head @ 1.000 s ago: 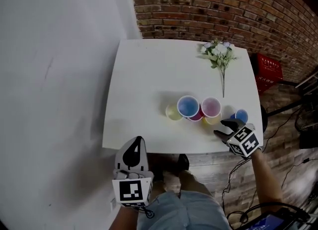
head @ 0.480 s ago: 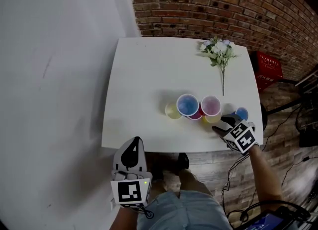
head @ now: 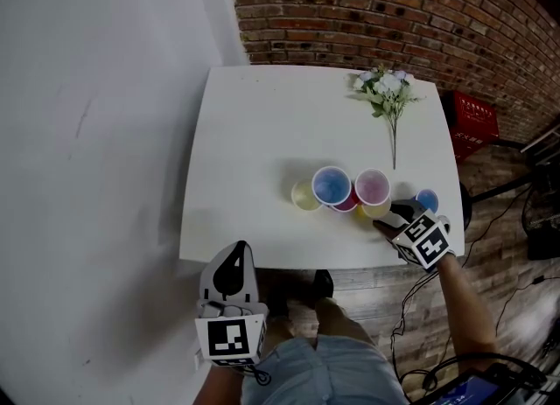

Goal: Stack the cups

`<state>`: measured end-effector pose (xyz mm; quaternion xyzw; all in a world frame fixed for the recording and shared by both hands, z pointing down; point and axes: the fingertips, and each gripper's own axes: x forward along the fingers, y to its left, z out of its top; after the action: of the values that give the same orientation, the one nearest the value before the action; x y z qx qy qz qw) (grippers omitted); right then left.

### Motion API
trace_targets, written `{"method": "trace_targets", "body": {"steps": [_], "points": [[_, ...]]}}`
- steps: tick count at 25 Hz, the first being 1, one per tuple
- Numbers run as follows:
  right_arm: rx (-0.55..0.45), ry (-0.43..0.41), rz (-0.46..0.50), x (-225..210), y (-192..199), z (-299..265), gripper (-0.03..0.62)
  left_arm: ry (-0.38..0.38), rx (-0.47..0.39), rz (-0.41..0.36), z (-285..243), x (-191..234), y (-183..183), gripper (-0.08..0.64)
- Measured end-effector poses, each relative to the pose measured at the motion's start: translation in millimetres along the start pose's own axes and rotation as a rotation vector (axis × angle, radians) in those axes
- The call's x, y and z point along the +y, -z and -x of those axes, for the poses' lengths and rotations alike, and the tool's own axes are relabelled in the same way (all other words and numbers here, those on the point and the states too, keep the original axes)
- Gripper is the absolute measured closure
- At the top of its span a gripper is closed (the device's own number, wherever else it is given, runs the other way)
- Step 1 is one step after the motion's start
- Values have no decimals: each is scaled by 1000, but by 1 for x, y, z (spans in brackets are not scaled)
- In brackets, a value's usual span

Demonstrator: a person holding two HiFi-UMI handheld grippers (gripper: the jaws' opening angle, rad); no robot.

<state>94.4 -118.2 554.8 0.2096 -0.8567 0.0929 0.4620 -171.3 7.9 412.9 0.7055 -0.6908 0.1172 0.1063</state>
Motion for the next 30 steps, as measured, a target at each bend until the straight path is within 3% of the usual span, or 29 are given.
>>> {"method": "trace_targets", "body": {"steps": [30], "points": [[-1,5,8,0,-2,-4,388,-7,-14,-35,1,4,0,551]]}}
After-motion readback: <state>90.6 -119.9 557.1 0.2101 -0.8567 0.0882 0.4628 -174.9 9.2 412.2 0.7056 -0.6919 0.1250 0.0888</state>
